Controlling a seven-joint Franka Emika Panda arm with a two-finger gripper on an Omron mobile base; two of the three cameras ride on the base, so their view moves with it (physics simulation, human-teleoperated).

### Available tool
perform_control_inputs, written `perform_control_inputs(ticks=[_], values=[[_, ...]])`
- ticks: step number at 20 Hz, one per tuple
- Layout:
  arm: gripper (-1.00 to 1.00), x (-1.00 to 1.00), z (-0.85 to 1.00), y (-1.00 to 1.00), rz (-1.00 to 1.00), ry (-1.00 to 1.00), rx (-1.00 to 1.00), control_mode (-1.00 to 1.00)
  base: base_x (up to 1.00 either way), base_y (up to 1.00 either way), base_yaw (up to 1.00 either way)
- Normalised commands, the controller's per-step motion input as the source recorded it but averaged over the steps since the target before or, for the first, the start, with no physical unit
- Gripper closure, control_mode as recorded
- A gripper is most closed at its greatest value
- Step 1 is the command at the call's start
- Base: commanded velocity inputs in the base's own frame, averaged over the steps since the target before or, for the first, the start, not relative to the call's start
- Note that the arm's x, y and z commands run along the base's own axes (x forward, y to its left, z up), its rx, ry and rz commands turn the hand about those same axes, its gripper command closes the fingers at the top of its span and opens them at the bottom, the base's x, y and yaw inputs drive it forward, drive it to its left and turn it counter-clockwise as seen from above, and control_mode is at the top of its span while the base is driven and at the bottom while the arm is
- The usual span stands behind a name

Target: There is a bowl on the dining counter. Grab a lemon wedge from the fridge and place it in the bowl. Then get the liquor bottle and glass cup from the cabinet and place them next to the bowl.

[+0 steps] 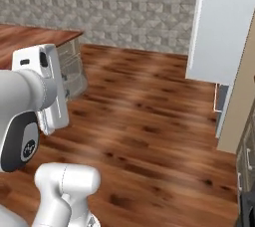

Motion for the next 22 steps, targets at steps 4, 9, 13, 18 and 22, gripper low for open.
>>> perform_control_inputs(ticks=[4, 9, 13, 18, 22], values=[[1.0, 0.0, 0.0, 0.0, 0.0, 0.0, 0.0, 1.0, 1.0, 0.06, 0.2], [1.0, 0.0, 0.0, 0.0, 0.0, 0.0, 0.0, 1.0, 1.0, 0.17, 0.14], [1.0, 0.0, 0.0, 0.0, 0.0, 0.0, 0.0, 1.0, 1.0, 0.42, 0.04], [1.0, 0.0, 0.0, 0.0, 0.0, 0.0, 0.0, 1.0, 1.0, 0.59, 0.0], [1.0, 0.0, 0.0, 0.0, 0.0, 0.0, 0.0, 1.0, 1.0, 0.63, -0.01]])
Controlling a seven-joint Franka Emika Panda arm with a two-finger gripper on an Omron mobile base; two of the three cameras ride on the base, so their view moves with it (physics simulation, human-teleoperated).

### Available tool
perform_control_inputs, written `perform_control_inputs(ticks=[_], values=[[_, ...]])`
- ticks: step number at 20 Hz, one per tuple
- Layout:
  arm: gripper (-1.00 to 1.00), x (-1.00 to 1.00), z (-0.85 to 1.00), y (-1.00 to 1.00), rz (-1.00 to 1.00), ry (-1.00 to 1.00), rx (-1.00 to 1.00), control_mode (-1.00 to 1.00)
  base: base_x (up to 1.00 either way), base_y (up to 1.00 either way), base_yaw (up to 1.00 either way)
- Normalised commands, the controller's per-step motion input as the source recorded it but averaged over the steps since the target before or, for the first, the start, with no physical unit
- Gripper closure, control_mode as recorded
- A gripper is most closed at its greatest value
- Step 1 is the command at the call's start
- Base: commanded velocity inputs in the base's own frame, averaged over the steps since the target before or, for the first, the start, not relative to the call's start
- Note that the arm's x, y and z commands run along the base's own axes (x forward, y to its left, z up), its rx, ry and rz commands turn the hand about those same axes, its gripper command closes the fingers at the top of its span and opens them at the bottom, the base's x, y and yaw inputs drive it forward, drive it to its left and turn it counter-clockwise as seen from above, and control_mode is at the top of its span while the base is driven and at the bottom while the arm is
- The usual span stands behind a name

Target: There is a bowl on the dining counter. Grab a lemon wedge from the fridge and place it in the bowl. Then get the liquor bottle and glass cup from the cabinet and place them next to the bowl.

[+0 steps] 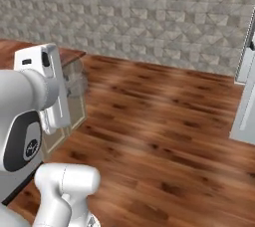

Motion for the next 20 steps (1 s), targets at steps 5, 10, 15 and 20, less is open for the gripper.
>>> perform_control_inputs(ticks=[5, 10, 15, 20], values=[[1.0, 0.0, 0.0, 0.0, 0.0, 0.0, 0.0, 1.0, 1.0, 0.54, 0.0], [1.0, 0.0, 0.0, 0.0, 0.0, 0.0, 0.0, 1.0, 1.0, 0.36, 0.0], [1.0, 0.0, 0.0, 0.0, 0.0, 0.0, 0.0, 1.0, 1.0, 0.09, 0.03], [1.0, 0.0, 0.0, 0.0, 0.0, 0.0, 0.0, 1.0, 1.0, 0.0, 0.1]])
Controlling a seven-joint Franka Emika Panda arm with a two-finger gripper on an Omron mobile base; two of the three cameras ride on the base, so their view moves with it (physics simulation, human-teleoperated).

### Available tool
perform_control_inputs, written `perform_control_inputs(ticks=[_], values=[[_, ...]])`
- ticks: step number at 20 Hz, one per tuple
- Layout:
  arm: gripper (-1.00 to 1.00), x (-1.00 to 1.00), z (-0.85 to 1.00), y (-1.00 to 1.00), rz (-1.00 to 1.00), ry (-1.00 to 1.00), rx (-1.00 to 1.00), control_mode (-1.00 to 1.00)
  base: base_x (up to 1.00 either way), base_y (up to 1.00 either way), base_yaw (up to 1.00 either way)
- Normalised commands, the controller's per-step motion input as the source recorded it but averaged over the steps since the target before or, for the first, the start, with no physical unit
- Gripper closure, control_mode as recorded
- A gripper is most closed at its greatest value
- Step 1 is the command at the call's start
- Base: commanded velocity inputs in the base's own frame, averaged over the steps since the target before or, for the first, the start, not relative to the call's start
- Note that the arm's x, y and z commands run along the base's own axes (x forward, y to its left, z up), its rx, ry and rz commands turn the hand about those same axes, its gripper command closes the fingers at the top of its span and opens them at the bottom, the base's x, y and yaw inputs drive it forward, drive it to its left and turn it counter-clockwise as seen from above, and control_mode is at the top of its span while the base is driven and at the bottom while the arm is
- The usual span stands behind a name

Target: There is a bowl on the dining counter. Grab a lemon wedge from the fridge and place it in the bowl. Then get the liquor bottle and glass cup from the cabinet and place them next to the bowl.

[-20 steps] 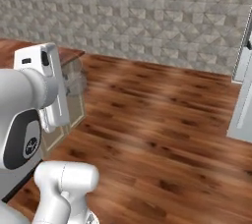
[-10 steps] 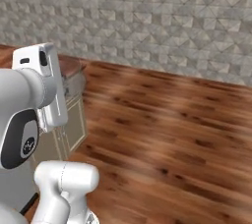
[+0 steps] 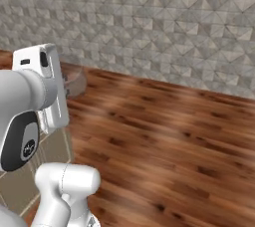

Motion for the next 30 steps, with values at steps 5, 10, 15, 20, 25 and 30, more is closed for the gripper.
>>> perform_control_inputs(ticks=[5, 10, 15, 20, 25, 30], values=[[1.0, 0.0, 0.0, 0.0, 0.0, 0.0, 0.0, 1.0, 1.0, 0.0, 0.12], [1.0, 0.0, 0.0, 0.0, 0.0, 0.0, 0.0, 1.0, 1.0, 0.0, 0.16], [1.0, 0.0, 0.0, 0.0, 0.0, 0.0, 0.0, 1.0, 1.0, 0.0, 0.21], [1.0, 0.0, 0.0, 0.0, 0.0, 0.0, 0.0, 1.0, 1.0, 0.0, 0.25], [1.0, 0.0, 0.0, 0.0, 0.0, 0.0, 0.0, 1.0, 1.0, 0.0, 0.27], [1.0, 0.0, 0.0, 0.0, 0.0, 0.0, 0.0, 1.0, 1.0, 0.0, 0.28]])
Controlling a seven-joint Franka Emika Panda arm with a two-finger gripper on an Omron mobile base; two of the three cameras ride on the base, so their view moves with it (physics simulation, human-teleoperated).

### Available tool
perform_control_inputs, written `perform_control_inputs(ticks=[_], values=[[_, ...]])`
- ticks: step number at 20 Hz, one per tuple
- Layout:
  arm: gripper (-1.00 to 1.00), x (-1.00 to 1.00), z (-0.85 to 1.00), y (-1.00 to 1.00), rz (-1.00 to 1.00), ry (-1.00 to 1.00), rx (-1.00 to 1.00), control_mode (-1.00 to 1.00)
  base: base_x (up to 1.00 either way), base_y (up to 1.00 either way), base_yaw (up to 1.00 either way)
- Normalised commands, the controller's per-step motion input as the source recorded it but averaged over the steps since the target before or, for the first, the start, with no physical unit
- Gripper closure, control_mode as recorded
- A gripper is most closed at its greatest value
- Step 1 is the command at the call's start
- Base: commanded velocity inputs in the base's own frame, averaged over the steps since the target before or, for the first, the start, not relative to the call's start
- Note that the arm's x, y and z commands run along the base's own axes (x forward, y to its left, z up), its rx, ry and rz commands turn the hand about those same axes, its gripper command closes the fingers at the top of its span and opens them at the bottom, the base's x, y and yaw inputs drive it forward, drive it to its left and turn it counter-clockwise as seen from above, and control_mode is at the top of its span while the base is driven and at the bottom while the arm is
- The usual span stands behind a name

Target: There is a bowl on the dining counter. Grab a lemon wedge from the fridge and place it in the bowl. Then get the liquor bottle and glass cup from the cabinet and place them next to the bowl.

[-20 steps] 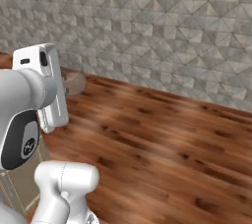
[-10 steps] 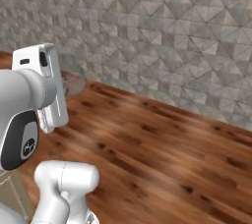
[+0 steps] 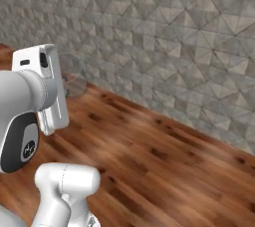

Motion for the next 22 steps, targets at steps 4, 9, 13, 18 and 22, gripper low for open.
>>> perform_control_inputs(ticks=[4, 9, 13, 18, 22], values=[[1.0, 0.0, 0.0, 0.0, 0.0, 0.0, 0.0, 1.0, 1.0, 0.0, 0.32], [1.0, 0.0, 0.0, 0.0, 0.0, 0.0, 0.0, 1.0, 1.0, 0.0, 0.34], [1.0, 0.0, 0.0, 0.0, 0.0, 0.0, 0.0, 1.0, 1.0, 0.0, 0.33], [1.0, 0.0, 0.0, 0.0, 0.0, 0.0, 0.0, 1.0, 1.0, 0.0, 0.33], [1.0, 0.0, 0.0, 0.0, 0.0, 0.0, 0.0, 1.0, 1.0, 0.0, 0.35]])
